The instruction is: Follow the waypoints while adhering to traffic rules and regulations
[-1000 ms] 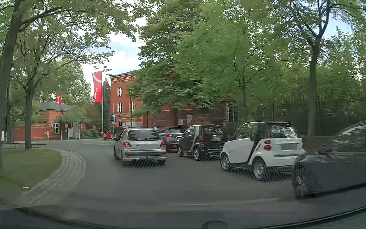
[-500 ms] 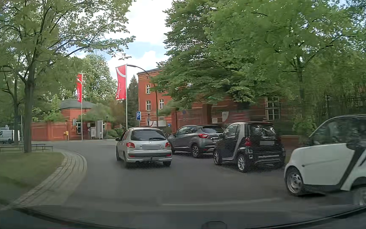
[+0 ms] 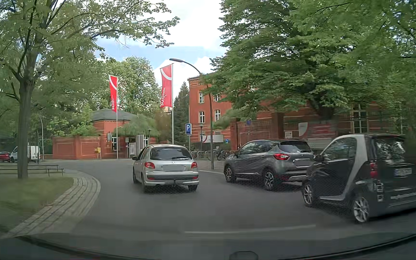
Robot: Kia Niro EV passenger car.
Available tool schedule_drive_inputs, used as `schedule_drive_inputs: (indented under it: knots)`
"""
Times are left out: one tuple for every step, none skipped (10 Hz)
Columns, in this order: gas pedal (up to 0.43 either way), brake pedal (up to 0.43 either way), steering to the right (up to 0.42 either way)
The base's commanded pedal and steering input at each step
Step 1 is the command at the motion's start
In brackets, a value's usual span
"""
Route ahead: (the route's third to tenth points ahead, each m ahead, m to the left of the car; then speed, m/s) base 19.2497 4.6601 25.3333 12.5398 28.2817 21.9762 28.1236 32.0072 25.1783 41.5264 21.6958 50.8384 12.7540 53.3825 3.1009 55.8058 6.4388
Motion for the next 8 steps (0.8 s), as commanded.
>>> schedule_drive_inputs:
  knots:
    - [0.098,0.018,-0.158]
    - [0.130,0.018,-0.160]
    - [0.150,0.018,-0.161]
    - [0.157,0.018,-0.161]
    - [0.157,0.018,-0.161]
    - [0.157,0.018,-0.161]
    - [0.157,0.018,-0.161]
    - [0.157,0.018,-0.161]
